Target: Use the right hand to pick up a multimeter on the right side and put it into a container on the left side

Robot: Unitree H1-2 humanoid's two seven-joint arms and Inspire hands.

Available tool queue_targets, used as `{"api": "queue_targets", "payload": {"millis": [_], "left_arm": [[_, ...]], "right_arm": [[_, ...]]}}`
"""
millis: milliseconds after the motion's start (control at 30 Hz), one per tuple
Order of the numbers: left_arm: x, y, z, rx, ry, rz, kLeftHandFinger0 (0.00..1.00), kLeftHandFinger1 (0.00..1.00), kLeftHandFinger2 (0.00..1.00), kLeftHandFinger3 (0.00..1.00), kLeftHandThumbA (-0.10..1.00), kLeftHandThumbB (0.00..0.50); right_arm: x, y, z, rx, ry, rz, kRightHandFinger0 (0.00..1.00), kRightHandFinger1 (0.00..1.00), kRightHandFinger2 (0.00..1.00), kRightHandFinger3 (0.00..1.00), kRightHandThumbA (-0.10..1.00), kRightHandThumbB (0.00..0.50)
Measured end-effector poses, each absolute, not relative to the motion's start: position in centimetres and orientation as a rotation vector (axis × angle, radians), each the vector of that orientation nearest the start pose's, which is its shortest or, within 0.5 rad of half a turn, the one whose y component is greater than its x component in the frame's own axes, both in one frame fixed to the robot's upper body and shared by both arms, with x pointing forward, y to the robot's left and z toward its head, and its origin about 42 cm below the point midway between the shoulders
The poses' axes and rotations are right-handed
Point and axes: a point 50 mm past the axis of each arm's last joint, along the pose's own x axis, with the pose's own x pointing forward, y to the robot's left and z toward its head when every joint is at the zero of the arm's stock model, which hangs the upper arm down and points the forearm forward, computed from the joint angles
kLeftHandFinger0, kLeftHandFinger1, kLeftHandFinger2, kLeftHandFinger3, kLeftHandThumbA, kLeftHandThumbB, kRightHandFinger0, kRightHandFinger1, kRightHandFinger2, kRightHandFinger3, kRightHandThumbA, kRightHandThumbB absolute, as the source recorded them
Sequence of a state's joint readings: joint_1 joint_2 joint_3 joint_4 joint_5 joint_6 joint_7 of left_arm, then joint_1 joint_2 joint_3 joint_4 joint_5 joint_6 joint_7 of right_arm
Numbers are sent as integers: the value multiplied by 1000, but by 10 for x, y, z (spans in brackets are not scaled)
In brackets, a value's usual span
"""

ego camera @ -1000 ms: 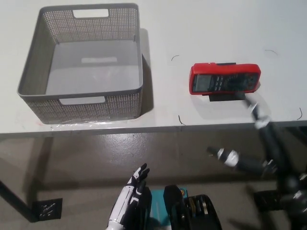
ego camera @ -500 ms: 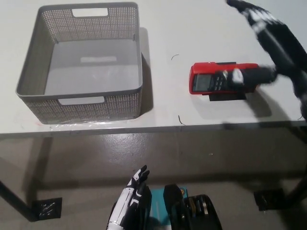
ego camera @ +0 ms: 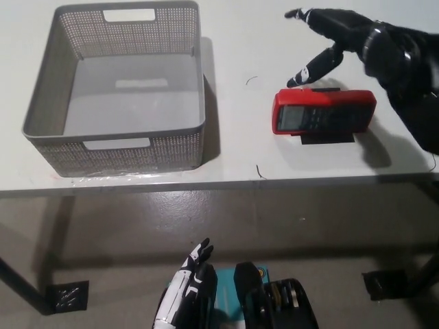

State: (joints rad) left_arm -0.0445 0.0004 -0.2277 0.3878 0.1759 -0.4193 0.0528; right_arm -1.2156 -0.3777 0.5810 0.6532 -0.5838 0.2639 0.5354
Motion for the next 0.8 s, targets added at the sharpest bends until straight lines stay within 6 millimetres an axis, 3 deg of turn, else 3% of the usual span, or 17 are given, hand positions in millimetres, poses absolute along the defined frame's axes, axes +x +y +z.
{"api": "queue_targets", "payload": {"millis": [233, 367, 400, 800], "left_arm": [[274, 144, 32, 161, -107, -258, 1000, 1000, 1000, 1000, 1000, 423], [274, 144, 32, 162, -109, -260, 1000, 1000, 1000, 1000, 1000, 427], [274, 144, 32, 161, -109, -260, 1000, 1000, 1000, 1000, 1000, 416], [273, 144, 31, 161, -108, -262, 1000, 1000, 1000, 1000, 1000, 431]], "right_arm": [[581, -154, 382, -1552, 196, 445, 1000, 1000, 1000, 1000, 1000, 460], [582, -153, 377, -1585, 225, 454, 1000, 1000, 1000, 1000, 1000, 475], [582, -152, 377, -1595, 228, 454, 1000, 1000, 1000, 1000, 1000, 499], [580, -154, 366, -1646, 281, 480, 1000, 1000, 1000, 1000, 1000, 500]]}}
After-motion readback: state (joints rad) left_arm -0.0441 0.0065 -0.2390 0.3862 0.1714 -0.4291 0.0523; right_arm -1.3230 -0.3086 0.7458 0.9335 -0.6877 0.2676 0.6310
